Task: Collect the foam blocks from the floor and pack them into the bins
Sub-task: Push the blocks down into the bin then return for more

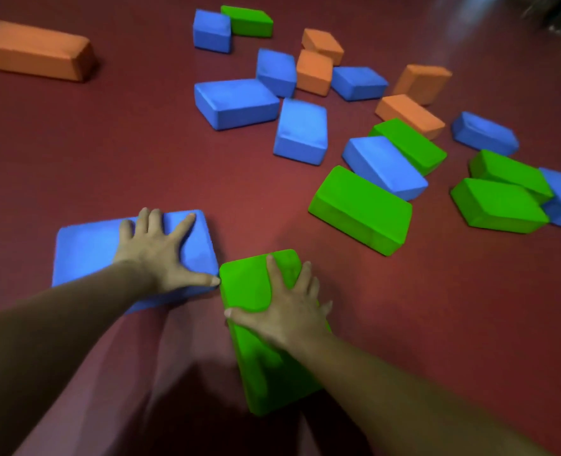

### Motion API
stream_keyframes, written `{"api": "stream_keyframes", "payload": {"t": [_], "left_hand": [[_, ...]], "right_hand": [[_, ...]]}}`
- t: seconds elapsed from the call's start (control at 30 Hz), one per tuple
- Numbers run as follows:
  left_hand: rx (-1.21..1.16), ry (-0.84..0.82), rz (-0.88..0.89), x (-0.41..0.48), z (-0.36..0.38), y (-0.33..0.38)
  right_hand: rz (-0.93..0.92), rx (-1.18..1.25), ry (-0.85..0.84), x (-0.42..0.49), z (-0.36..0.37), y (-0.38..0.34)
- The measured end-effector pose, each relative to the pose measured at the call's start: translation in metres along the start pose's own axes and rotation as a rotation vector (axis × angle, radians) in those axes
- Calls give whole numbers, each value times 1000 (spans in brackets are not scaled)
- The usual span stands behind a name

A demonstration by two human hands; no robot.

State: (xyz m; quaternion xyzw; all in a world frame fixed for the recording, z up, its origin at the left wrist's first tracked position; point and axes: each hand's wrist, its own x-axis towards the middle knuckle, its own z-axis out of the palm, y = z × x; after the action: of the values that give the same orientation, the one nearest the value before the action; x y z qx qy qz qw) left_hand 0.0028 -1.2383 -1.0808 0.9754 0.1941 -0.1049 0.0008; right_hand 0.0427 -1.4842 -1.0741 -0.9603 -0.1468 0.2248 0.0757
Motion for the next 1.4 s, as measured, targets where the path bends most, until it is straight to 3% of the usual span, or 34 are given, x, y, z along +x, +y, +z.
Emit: {"api": "stream_keyframes", "payload": {"t": [0.13,0.3,0.5,0.77,1.13,1.4], "left_hand": [[63,-15,-141,-1,-12,19],[220,-186,28,-12,-23,6],[27,-124,32,-11,-18,29],[-173,-39,-61,22,-52,120],[-288,-198,-25,-69,-178,256],[-234,-226,190,-167,-325,351]], "right_hand": [[-14,-50,111,17,-15,10],[37,-48,-13,26,-24,29],[13,-63,57,24,-23,34],[215,164,229,27,-77,90],[511,413,278,-110,-193,181],[757,584,277,-272,-302,241]]}}
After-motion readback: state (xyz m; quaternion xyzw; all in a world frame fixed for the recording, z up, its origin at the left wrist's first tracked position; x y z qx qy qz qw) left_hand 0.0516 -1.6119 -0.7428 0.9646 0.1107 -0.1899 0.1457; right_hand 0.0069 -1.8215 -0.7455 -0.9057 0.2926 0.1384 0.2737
